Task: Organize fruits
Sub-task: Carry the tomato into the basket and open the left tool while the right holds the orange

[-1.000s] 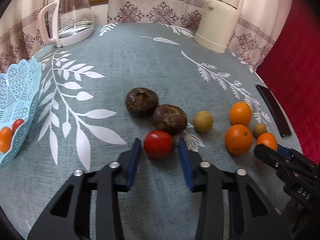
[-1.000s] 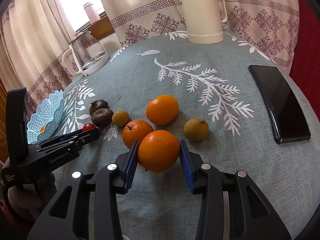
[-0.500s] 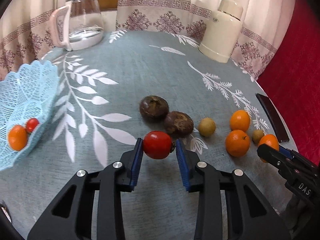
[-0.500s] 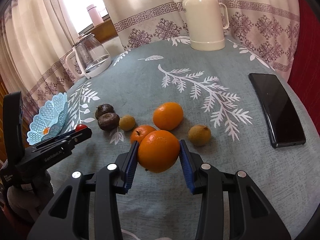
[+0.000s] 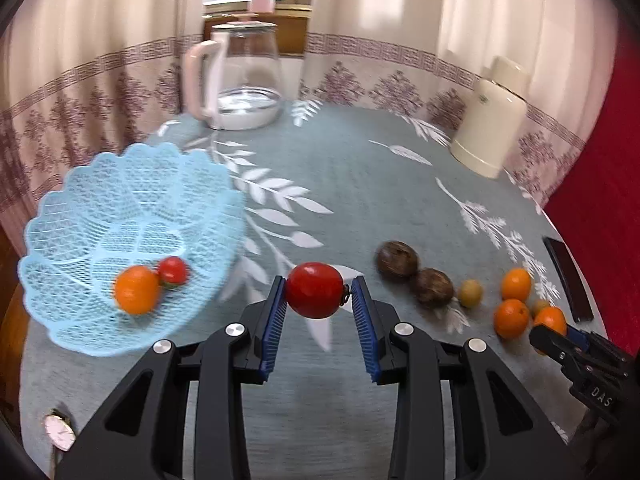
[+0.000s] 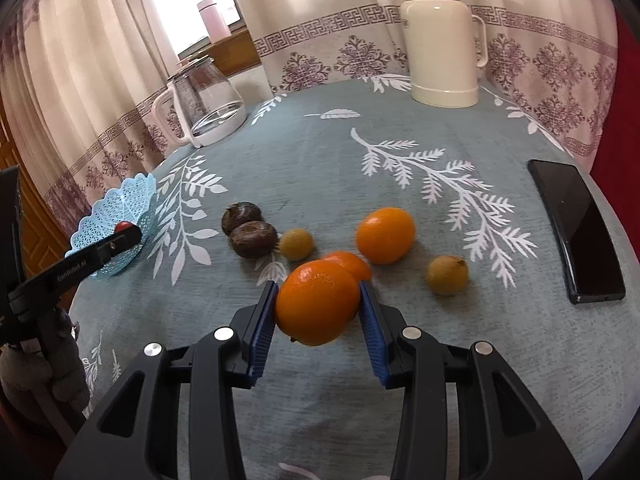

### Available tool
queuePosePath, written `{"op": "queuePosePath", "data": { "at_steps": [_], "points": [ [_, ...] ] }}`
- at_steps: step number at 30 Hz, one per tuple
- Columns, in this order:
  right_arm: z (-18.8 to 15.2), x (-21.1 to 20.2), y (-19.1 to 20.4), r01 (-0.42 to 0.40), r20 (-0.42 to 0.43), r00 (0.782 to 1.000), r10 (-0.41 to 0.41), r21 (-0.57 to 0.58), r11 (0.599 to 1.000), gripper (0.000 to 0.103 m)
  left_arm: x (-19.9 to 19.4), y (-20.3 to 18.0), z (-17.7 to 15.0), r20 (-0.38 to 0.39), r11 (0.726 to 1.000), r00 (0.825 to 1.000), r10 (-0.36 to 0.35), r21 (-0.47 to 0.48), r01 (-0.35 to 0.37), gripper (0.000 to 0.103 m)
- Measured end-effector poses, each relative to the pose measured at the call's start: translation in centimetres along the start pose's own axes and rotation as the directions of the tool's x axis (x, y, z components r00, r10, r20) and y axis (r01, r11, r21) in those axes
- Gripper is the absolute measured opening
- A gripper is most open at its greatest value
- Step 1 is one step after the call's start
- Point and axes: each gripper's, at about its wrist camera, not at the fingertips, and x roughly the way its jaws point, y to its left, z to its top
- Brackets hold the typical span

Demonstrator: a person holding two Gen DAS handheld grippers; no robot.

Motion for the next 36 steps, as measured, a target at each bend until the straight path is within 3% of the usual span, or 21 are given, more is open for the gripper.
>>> {"op": "queuePosePath", "data": {
  "at_steps": [20,36],
  "points": [
    [0.1,0.6,3.4,-0.018,-0.021,1.0,0.017,-0.061,0.998,0.041,-2.6,9.5,0.4,0.057,0.974,0.981,0.184,-0.144,-0.175,0.035],
    [-0.1,1.2,5.0,-0.019,-0.038,0.999,0.015,-0.091,0.996,0.041,-2.1,12.5,0.0,0.041,0.956,0.973,0.226,-0.201,-0.213,0.037]
  ]
}}
